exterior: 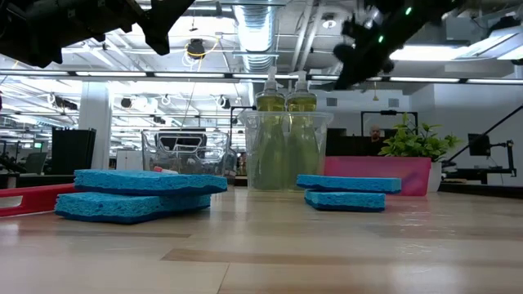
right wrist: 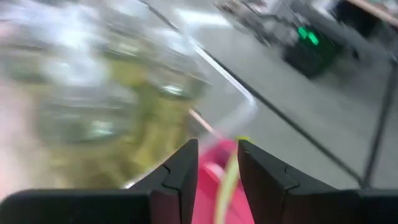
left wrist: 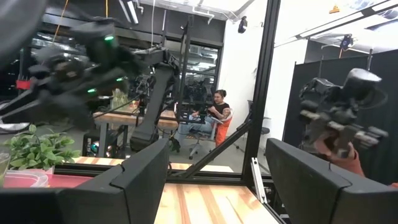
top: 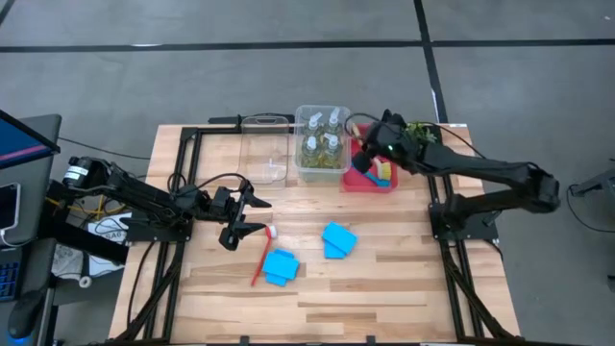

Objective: Pick & Place Kitchen Sink Supplies
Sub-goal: Put the red dish brush into the pink bin

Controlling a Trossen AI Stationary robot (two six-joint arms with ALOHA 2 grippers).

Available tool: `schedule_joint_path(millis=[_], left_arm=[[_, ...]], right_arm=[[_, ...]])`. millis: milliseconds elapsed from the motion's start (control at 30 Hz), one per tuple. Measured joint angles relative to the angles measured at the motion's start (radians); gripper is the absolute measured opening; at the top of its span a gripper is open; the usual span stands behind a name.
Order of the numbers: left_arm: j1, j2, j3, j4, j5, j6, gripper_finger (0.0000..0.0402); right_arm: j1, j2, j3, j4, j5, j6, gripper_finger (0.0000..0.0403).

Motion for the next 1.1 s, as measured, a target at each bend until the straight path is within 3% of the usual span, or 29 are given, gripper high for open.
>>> schedule_joint_path(millis=[167,433,867,967,1100], left_arm=[[0.000,0.000,0.000,0.000,0.000,0.000,0.0269],[0.001,-0.002,0.000,0.027,0.000,0.013,0.0269],[0.006,-0.002,0.001,0.051,0.000,-0.064,0.0269],[0.007,-0.002,0.005,-0.030,-0.006,-0.063,0.0269],[0.007,-0.001,0.088,-0.371,-0.072,-0.065,0.0269]], right_arm=[[0.162,-0.043,0.001,-0.035,0.000,-0.095,0.0107],[0.383,-0.033,0.001,-0.206,-0.001,-0.108,0.0107],[0.632,-0.033,0.001,-0.322,-0.001,0.107,0.0107],[0.678,-0.032,0.001,-0.354,-0.001,0.158,0.0107],[0.727,-0.032,0.001,-0.363,-0.001,0.181,0.0107]])
